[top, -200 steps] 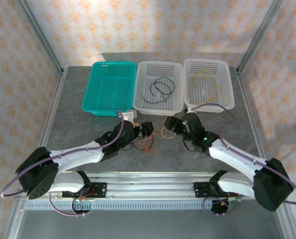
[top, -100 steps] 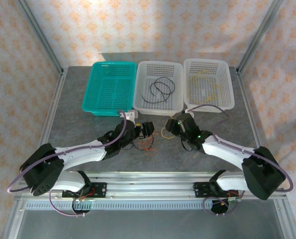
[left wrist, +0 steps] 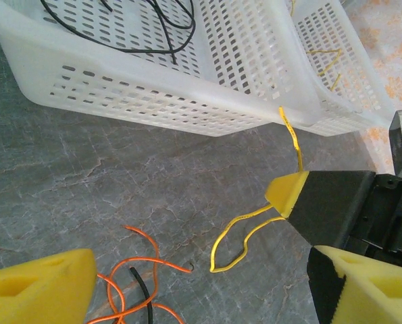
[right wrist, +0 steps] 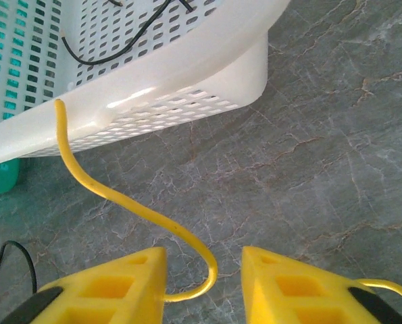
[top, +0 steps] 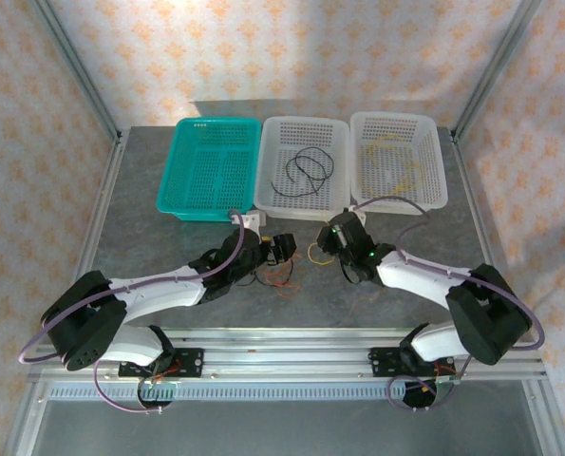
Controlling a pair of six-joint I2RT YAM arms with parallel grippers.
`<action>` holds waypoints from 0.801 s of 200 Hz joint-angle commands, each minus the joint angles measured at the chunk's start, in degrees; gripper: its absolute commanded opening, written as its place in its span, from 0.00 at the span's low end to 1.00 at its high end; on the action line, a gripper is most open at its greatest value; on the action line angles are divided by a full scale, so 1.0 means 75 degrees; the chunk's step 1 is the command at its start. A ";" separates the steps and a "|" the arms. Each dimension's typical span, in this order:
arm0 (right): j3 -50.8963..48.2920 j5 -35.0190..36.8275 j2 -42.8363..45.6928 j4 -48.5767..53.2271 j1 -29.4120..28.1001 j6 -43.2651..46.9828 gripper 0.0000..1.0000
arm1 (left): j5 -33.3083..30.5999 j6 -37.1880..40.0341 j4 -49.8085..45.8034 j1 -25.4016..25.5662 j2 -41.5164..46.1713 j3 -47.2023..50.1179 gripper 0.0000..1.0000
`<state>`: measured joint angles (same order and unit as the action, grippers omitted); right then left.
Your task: Untangle the cables
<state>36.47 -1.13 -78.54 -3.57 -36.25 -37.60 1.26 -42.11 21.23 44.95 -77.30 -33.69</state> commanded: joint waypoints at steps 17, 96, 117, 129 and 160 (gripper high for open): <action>0.0188 0.0349 -0.0020 -0.0094 -0.0042 -0.0011 0.22 | -0.0065 0.0135 -0.0018 -0.0044 -0.0041 -0.0274 0.82; -0.0387 0.0396 0.1589 0.0871 -0.0042 -0.0115 0.00 | 0.0242 0.0001 0.0309 0.0266 -0.0581 -0.0387 0.82; -0.0532 0.0496 0.2302 0.1376 -0.0042 -0.0172 0.00 | 0.0301 0.0007 0.0333 0.0401 -0.0744 -0.0568 0.82; -0.0535 0.0722 0.2709 0.1736 -0.0042 -0.0183 0.00 | 0.0279 0.0013 0.0344 0.0450 -0.0800 -0.0683 0.83; -0.0716 0.1189 0.3778 0.2283 -0.0042 -0.0342 0.00 | 0.0223 0.0063 0.0380 0.0556 -0.1080 -0.1105 0.84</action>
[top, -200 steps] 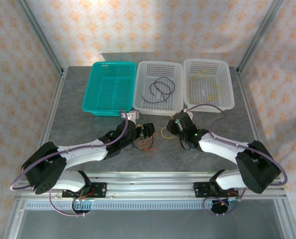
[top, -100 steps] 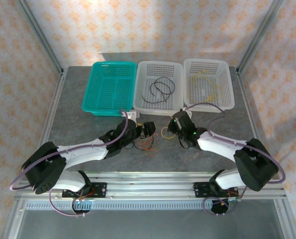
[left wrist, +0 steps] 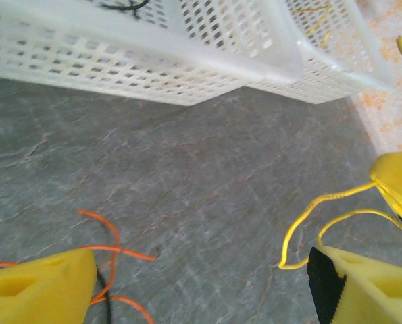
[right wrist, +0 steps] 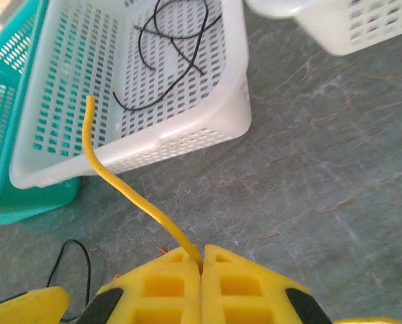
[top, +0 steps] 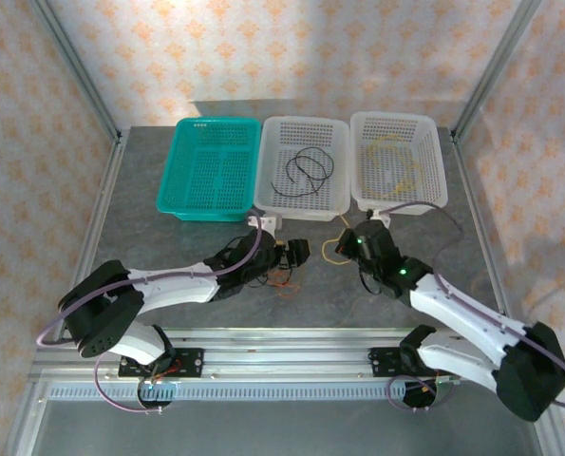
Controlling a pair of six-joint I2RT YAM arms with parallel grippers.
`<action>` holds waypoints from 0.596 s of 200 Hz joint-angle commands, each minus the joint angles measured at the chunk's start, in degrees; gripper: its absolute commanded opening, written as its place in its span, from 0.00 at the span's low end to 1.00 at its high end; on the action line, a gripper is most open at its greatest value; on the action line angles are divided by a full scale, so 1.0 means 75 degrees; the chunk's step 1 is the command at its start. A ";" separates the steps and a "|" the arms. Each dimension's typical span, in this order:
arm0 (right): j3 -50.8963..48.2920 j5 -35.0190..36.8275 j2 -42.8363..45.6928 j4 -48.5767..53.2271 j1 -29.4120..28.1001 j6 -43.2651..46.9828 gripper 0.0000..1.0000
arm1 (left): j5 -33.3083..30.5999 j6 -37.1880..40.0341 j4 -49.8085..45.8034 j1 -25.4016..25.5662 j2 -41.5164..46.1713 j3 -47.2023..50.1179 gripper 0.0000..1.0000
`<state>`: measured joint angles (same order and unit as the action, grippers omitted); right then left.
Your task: Untangle the cables
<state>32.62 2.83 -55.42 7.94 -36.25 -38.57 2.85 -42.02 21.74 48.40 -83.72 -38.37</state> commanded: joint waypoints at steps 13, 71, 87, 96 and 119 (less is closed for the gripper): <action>-0.0213 0.0753 0.0932 0.0862 -0.0042 -0.0353 0.00 | 0.0041 0.0103 0.0278 0.0152 -0.0452 -0.0768 0.85; 0.0613 0.2063 0.0776 0.1916 -0.0037 -0.0448 0.00 | -0.0087 0.0706 0.0007 0.0191 -0.1147 -0.2160 0.97; 0.0612 0.2315 0.0911 0.1753 -0.0030 -0.0641 0.00 | -0.0016 0.0784 0.0101 0.0180 -0.1309 -0.2386 0.99; 0.0602 0.1972 0.0958 0.1466 -0.0008 -0.0308 0.00 | 0.0054 0.0809 0.0134 0.0179 -0.1435 -0.2552 0.99; 0.1020 0.0774 0.0651 0.1384 0.0352 0.0702 0.00 | 0.0391 0.0825 0.0176 0.0156 -0.1775 -0.3043 0.99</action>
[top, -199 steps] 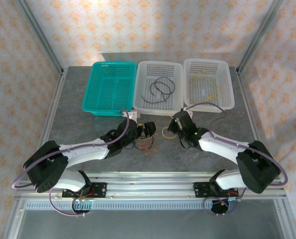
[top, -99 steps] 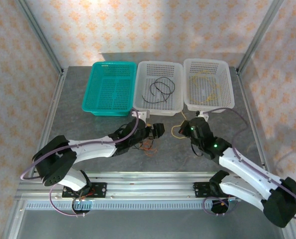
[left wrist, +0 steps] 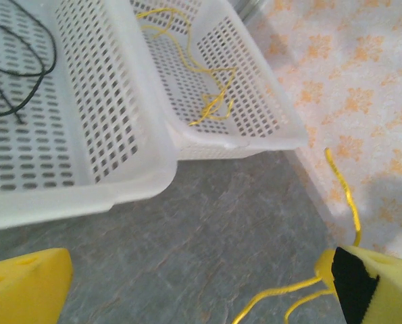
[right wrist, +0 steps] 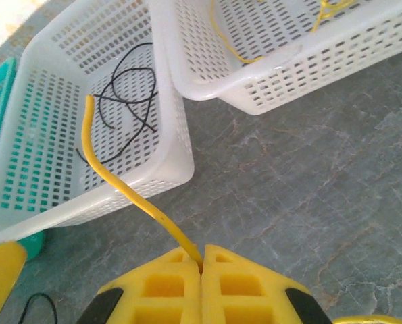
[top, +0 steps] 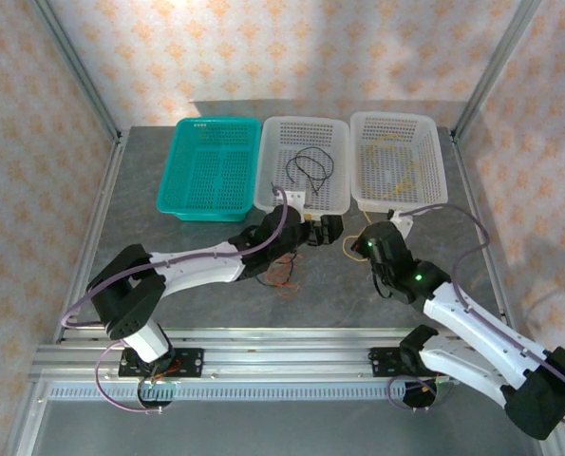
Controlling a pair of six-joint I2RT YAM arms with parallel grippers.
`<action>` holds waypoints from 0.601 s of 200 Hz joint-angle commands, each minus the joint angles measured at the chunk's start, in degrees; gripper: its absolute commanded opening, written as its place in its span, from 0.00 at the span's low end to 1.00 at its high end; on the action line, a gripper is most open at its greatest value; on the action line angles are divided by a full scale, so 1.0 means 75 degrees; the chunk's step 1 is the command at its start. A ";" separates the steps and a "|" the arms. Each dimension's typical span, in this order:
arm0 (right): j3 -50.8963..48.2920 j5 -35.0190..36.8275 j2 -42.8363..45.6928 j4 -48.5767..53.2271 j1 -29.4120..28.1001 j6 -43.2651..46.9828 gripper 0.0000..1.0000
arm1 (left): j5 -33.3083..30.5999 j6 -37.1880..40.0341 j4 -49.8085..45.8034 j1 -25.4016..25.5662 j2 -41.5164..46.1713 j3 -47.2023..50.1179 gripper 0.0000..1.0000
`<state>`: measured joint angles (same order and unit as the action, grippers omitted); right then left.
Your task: Untangle the cables
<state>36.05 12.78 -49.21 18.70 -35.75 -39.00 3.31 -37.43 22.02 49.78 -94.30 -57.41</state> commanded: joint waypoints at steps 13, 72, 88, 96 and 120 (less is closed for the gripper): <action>0.0880 -0.0367 -0.0416 0.0244 0.0432 0.0872 0.00 | 0.0481 0.0236 0.0191 -0.0046 -0.0521 -0.0765 0.99; 0.1687 -0.1567 -0.0954 -0.0147 0.2210 0.1180 0.00 | 0.1002 0.0405 0.0089 -0.0293 -0.1313 -0.2276 1.00; 0.2037 -0.1680 -0.1294 -0.0085 0.2572 0.1269 0.00 | 0.1164 0.0466 -0.0051 -0.0369 -0.1553 -0.2727 1.00; 0.2201 -0.1756 -0.1454 -0.0088 0.2749 0.1317 0.00 | 0.1230 0.0473 -0.0118 -0.0415 -0.1673 -0.2948 0.99; 0.2593 -0.1964 -0.1844 -0.0240 0.3247 0.1446 0.00 | 0.1444 0.0467 -0.0280 -0.0554 -0.2205 -0.3669 0.99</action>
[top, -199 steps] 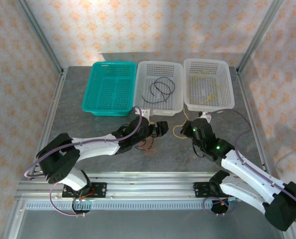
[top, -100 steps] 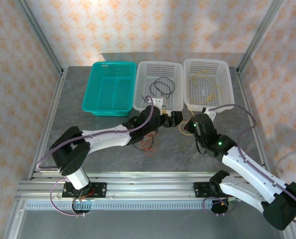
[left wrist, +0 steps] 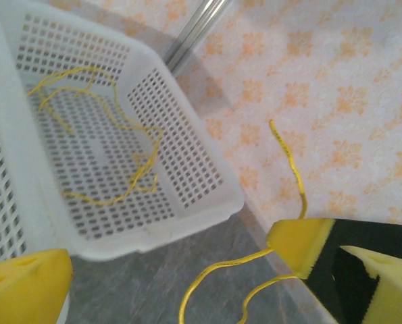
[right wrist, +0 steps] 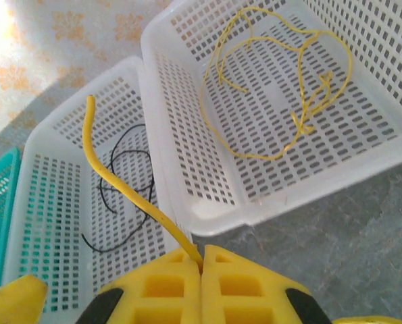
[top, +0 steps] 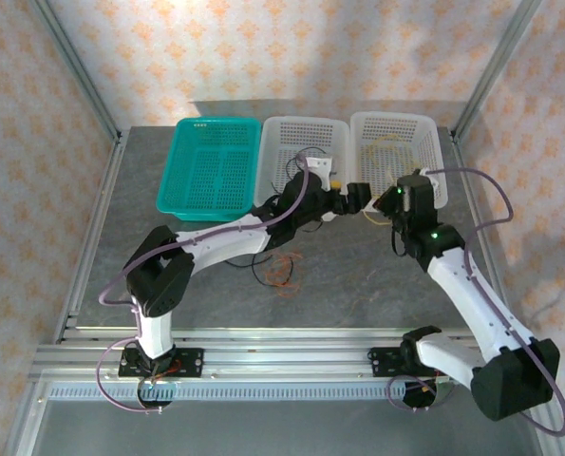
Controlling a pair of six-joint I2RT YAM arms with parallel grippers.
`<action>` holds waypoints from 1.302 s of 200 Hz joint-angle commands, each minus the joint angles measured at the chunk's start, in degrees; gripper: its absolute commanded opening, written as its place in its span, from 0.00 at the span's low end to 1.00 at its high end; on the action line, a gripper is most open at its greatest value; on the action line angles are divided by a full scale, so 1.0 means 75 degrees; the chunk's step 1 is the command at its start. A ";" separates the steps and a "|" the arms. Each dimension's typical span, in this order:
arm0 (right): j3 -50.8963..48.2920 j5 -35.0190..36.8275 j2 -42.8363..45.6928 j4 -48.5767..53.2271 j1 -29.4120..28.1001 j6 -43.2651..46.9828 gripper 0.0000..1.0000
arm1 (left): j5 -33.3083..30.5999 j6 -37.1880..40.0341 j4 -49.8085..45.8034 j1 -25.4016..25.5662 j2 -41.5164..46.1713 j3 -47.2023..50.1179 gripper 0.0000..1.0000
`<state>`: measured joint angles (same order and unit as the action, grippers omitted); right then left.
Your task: Untangle the cables
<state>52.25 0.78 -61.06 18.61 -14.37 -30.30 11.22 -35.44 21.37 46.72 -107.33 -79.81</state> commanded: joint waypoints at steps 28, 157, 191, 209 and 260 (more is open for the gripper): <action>0.0766 -0.0233 -0.0524 -0.0694 0.0757 0.0449 0.00 | 0.0617 0.0574 -0.0543 -0.0298 -0.1078 -0.1661 0.99; 0.2950 -0.1986 -0.4460 -0.1324 0.2338 0.0349 0.00 | 0.0833 0.0853 -0.2492 -0.0668 -0.4071 -0.6262 0.99; 0.3718 -0.1486 -0.5370 -0.0950 0.2350 0.0318 0.00 | 0.1102 0.0607 -0.2714 -0.0756 -0.4658 -0.7019 0.99; 0.3938 -0.1255 -0.5778 -0.0839 0.2350 0.0186 0.07 | 0.1279 0.0382 -0.2656 -0.0819 -0.4741 -0.7019 0.99; 0.4257 -0.1311 -0.6333 -0.0794 0.2352 0.0009 0.38 | 0.1505 0.0406 -0.3007 -0.0874 -0.4722 -0.7007 0.99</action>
<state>82.61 -10.44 -108.33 11.55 3.07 -29.71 20.88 -32.03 1.23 40.42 -142.89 -130.15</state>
